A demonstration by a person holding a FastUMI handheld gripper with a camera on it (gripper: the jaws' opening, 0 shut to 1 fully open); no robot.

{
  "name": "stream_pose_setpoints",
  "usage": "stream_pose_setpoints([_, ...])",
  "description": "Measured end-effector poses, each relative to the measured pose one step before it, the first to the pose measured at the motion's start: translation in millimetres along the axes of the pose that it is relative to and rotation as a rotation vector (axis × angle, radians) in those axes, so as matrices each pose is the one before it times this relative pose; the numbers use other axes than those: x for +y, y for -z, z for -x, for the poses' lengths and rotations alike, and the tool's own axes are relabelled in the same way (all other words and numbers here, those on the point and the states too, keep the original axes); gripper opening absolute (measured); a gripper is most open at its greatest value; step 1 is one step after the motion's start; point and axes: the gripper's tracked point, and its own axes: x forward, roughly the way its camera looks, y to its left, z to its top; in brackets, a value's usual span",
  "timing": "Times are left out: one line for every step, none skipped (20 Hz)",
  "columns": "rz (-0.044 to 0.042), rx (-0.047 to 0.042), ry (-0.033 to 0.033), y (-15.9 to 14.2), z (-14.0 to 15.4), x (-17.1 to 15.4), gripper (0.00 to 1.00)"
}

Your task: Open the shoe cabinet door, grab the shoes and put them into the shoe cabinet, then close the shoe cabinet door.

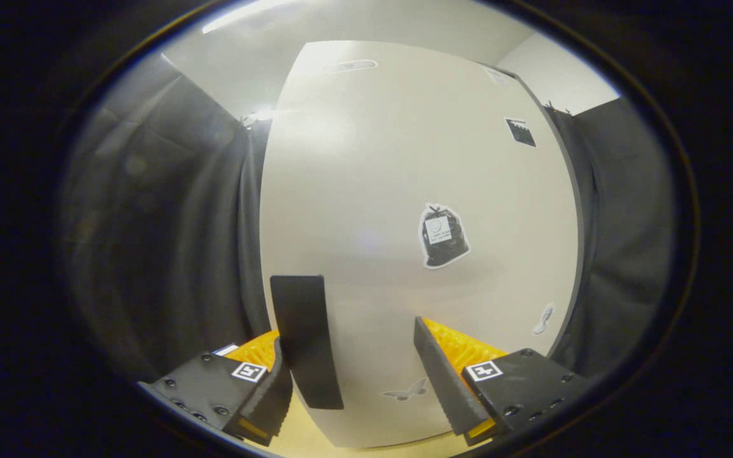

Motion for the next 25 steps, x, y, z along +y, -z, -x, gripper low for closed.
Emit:
stream_pose_setpoints([0.00362, -0.00061, 0.00753, -0.42, -2.41, 0.95, 0.97])
stream_pose_setpoints([0.00299, -0.00086, 0.00594, 0.09, -1.11, 1.09, 0.97])
stream_pose_setpoints([-0.0002, -0.00266, 0.0022, 0.73, -2.43, 1.02, 0.97])
stream_pose_setpoints([-0.00299, 0.00068, 0.00165, 0.33, -3.01, 0.81, 0.98])
stream_pose_setpoints([0.00169, -0.0053, 0.0051, -0.47, 0.41, 0.82, 0.98])
stream_pose_setpoints([0.00087, 0.00259, 0.00346, 0.26, -1.43, 0.29, 0.99])
stream_pose_setpoints([-0.00154, -0.00225, -0.0022, 0.53, -0.76, 0.7, 0.99])
stream_pose_setpoints([-0.00205, 0.00144, 0.00151, 0.59, -0.78, 0.57, 0.99])
stream_pose_setpoints([-0.00227, -0.00137, 0.00174, 0.07, -1.63, 1.32, 1.0])
stream_pose_setpoints([0.00025, 0.00034, -0.00053, 0.48, -2.22, 0.55, 1.0])
stream_pose_setpoints([-0.0002, 0.00092, 0.00132, 0.67, -1.18, 0.17, 1.0])
stream_pose_setpoints([-0.00182, -0.00183, 0.00316, -0.22, -0.79, -0.05, 1.0])
stream_pose_setpoints([0.00239, -0.00044, 0.00334, 0.23, -1.42, 0.35, 1.0])
stream_pose_setpoints([0.00213, -0.00009, 0.0036, 0.65, -0.96, 0.13, 1.0])
stream_pose_setpoints([0.00063, -0.00072, 0.00363, 0.54, -1.84, 0.07, 1.0])
stream_pose_setpoints([0.00142, 0.00211, 0.003, 0.56, -0.18, 0.07, 1.0])
stream_pose_setpoints([0.00145, -0.00377, 0.00016, -0.72, -1.28, 0.05, 1.0])
stream_pose_setpoints([-0.00112, -0.00046, 0.00018, 0.29, 0.08, 0.09, 1.0])
stream_pose_setpoints([-0.00063, 0.00146, 0.00017, -0.07, -0.12, -0.24, 1.0])
stream_pose_setpoints([-0.00203, 0.00006, -0.00045, 0.06, 0.18, 0.38, 1.0])
stream_pose_setpoints([-0.00106, 0.00262, -0.00103, 0.43, -0.26, 0.61, 1.0])
stream_pose_setpoints([0.00087, -0.00064, -0.0021, -0.33, 0.59, 0.15, 1.0])
stream_pose_setpoints([0.0006, 0.00202, -0.00162, 0.34, -0.8, -0.08, 1.0])
stream_pose_setpoints([-0.00035, 0.00032, -0.0024, -0.11, 0.18, 0.26, 1.0])
stream_pose_setpoints([-0.00172, 0.00329, -0.00369, 0.69, 0.26, 1.03, 1.0])
